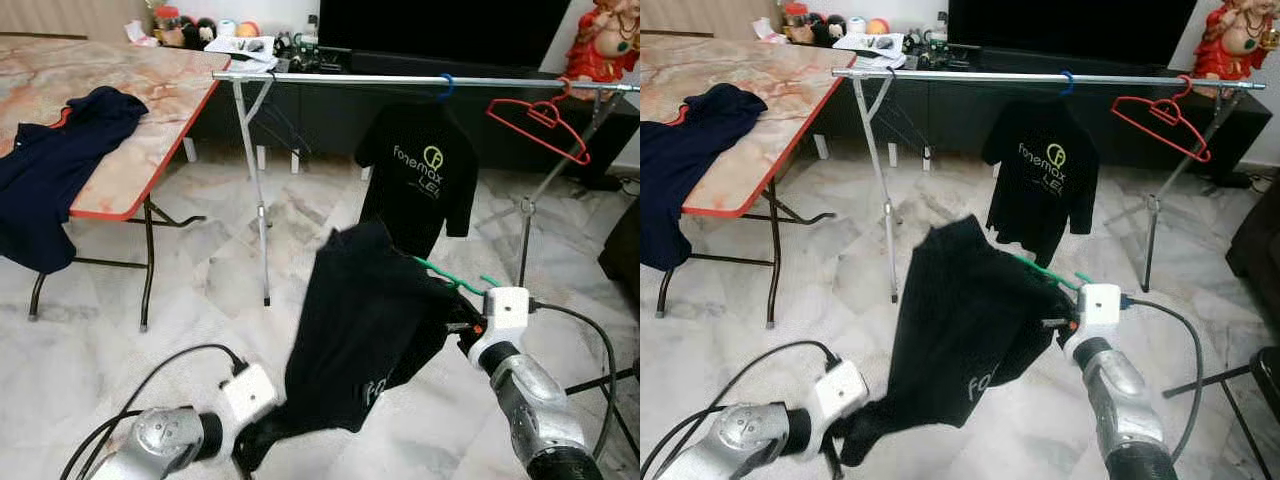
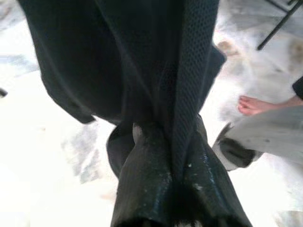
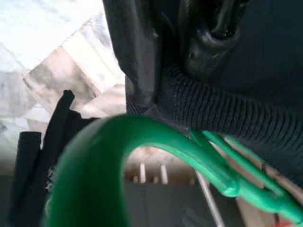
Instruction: Hang hanger
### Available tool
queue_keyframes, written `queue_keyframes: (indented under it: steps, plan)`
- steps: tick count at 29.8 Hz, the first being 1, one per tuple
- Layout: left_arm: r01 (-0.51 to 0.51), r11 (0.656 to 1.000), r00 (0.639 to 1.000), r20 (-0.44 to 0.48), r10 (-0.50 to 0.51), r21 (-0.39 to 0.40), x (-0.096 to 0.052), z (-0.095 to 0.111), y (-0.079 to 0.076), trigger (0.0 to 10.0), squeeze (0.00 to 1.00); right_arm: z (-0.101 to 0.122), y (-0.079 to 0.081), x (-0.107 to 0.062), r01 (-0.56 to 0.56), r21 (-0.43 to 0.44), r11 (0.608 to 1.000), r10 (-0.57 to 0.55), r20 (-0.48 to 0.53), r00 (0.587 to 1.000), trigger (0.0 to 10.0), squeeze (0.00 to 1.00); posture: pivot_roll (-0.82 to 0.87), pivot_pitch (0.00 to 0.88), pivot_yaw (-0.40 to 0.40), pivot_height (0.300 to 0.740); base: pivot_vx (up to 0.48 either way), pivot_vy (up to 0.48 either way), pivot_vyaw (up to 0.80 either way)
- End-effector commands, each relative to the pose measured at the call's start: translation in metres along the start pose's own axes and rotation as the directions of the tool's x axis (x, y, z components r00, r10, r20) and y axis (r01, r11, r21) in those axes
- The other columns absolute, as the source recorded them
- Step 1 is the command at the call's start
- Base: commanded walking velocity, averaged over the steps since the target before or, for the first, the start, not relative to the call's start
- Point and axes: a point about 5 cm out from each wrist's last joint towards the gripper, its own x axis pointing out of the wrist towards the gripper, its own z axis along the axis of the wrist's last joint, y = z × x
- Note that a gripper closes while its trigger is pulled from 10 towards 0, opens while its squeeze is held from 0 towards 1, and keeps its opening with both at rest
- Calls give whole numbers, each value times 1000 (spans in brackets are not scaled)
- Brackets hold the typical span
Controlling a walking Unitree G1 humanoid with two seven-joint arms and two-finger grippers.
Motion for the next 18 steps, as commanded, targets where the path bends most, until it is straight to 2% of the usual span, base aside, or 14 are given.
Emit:
queue_keyframes:
  steps: [1, 3, 4, 5, 6, 7, 8, 9, 13, 14, 16, 17, 18]
  plan:
    - [24, 999, 999, -44, -26, -38, -4, -12, -4, 10000, 1000, 0, -9, -4, 24, -85, 996, -24, -8, 1000, 10000, 0, 71, 102, -79, 740, 0, 0, 0]
    - [33, 999, 998, -51, -34, -34, -6, -12, -4, 10000, 1000, -2, -8, -5, -1, -143, 990, -3, -31, 1000, 10000, 0, 73, 104, -77, 740, 0, 0, 0]
    - [27, 999, 997, -70, -29, -30, -10, -14, -2, 10000, 1000, -5, -9, -5, -22, -215, 976, 4, -82, 997, 10000, 0, 71, 106, -78, 740, 0, 0, 0]
    - [27, 999, 997, -70, -29, -30, -10, -14, -2, 10000, 1000, -5, -9, -5, -22, -215, 976, 4, -82, 997, 10000, 0, 71, 106, -78, 740, 0, 0, 0]
    - [24, 999, 996, -88, -26, -21, -12, -16, -1, 10000, 1000, -7, -11, -6, -34, -274, 961, 1, -118, 993, 10000, 0, 73, 108, -78, 740, 0, 0, 0]
    - [28, 1000, 992, -126, -26, 11, -15, -21, 1, 10000, 1000, -10, -13, -6, -60, -365, 929, -3, -169, 986, 10000, 0, 72, 108, -78, 740, 0, 0, 0]
    - [28, 1000, 992, -126, -26, 11, -15, -21, 1, 10000, 1000, -10, -13, -6, -60, -365, 929, -3, -169, 986, 10000, 0, 72, 108, -78, 740, 0, 0, 0]
    - [40, 999, 986, -165, -34, 36, -17, -25, 1, 10000, 1000, -13, -15, -7, -86, -427, 900, -5, -210, 978, 10000, 0, 70, 106, -78, 740, 0, 0, 0]
    - [64, 998, 984, -166, -59, 23, -19, -25, -1, 10000, 1000, -12, -21, -7, -78, -459, 885, -31, -224, 974, 10000, 0, 71, 104, -81, 740, 0, 0, 0]
    - [47, 997, 980, -195, -34, 59, -20, -28, 2, 10000, 1000, -13, -22, -8, -115, -524, 844, -21, -246, 969, 10000, 0, 71, 103, -81, 740, 0, 0, 0]
    - [25, 996, 976, -217, -4, 90, -20, -30, 6, 10000, 1000, -14, -21, -9, -166, -579, 798, 8, -266, 964, 10000, 0, 67, 102, -80, 740, 0, 0, 0]
    - [7, 995, 978, -208, 13, 95, -21, -28, 10, 10000, 1000, -16, -15, -11, -268, -619, 738, 89, -305, 948, 10000, 0, 66, 99, -79, 740, 0, 0, 0]
    - [5, 996, 980, -199, 13, 87, -21, -26, 11, 10000, 1000, -18, -12, -12, -324, -631, 705, 133, -330, 934, 10000, 0, 66, 98, -79, 740, 0, 0, 0]
